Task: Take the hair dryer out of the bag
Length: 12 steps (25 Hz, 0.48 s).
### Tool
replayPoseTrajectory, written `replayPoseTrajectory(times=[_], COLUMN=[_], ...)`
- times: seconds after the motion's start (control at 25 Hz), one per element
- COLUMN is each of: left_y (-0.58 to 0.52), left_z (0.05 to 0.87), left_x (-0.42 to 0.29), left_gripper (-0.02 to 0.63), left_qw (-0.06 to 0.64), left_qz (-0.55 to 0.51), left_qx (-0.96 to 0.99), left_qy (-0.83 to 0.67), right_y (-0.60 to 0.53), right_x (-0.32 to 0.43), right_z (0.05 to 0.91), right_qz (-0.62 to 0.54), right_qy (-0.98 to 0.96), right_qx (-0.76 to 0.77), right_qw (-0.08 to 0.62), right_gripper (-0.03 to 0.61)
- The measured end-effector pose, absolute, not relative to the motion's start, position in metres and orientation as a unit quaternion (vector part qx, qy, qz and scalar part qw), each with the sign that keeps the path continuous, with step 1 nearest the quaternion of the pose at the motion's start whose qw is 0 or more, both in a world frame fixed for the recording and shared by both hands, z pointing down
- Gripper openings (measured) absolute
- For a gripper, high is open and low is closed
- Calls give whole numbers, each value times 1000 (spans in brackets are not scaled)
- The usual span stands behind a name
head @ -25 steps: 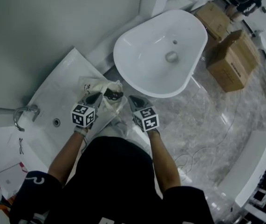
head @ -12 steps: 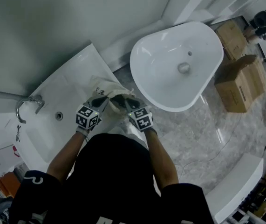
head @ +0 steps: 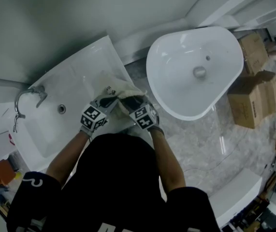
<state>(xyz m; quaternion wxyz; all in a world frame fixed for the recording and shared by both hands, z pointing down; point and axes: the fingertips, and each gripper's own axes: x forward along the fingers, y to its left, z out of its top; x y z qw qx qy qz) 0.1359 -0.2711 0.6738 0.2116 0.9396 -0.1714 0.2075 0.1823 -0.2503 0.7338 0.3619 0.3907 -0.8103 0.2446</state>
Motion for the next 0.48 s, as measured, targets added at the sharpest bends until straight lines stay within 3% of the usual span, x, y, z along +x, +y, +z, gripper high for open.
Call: replayPoseTrajectory(times=[0.12,0.48], left_y=[-273,-279], left_z=[675,680], left_x=[136,131], left_gripper=[14,14], left_qw=[233,247], left_qz=[195,182], left_qx=[938,937], left_qy=[-165,-167], right_y=[-253,-260], right_x=[180,161], right_z=[732,758], right_qz=[252,277], right_qy=[-811,-809], right_qx=[370,315], right_qw=[377,411], right_gripper=[255,259])
